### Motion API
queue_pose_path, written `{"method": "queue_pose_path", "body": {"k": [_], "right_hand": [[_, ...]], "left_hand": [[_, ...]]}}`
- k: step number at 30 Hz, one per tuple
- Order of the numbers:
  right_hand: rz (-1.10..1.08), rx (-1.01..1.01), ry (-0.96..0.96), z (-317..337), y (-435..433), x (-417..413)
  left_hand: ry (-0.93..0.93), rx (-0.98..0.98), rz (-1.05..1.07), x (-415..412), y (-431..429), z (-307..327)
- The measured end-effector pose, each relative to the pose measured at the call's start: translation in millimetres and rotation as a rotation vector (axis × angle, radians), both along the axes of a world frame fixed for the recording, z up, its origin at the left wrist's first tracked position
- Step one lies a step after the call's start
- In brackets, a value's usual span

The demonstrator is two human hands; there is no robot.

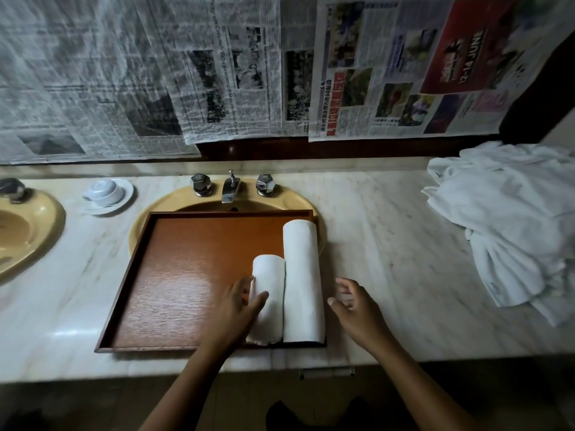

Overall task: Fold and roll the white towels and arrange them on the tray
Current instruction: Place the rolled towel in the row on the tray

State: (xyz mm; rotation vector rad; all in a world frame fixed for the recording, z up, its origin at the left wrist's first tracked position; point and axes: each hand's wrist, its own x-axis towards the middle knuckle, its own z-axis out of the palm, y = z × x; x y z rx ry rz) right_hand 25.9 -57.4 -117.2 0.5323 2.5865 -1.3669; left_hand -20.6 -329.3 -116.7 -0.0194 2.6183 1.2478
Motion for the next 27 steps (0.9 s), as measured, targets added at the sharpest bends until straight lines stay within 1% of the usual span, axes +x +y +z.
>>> {"method": "queue_pose_path", "body": {"k": [4, 6, 11, 18, 24, 27], "right_hand": [[-0.045, 0.009, 0.023, 1.5, 24.8, 4.5], [-0.075, 0.022, 0.042, 2.9, 38.5, 7.7], [-0.178, 0.026, 0.088, 13.9, 81.9, 15.7], [-0.230, 0.092, 0.210, 26.1, 166.7, 16.1], [-0.272, 0.148, 0.295, 39.1, 263.1, 1.0], [-0.319, 0.212, 0.346, 49.2, 315.1, -13.5]], "left_hand": [[0.182, -0.089, -0.038, -7.3, 15.1, 6.5], [0.236, -0.113, -0.070, -13.0, 28.9, 11.9], [0.294, -0.051, -0.147, -25.3, 83.6, 28.0], [0.289, 0.021, -0.256, -49.7, 188.3, 44.0], [0.302, 0.023, -0.262, -69.1, 291.6, 54.0], [0.284, 0.074, -0.263, -75.5, 337.5, 59.4]]}}
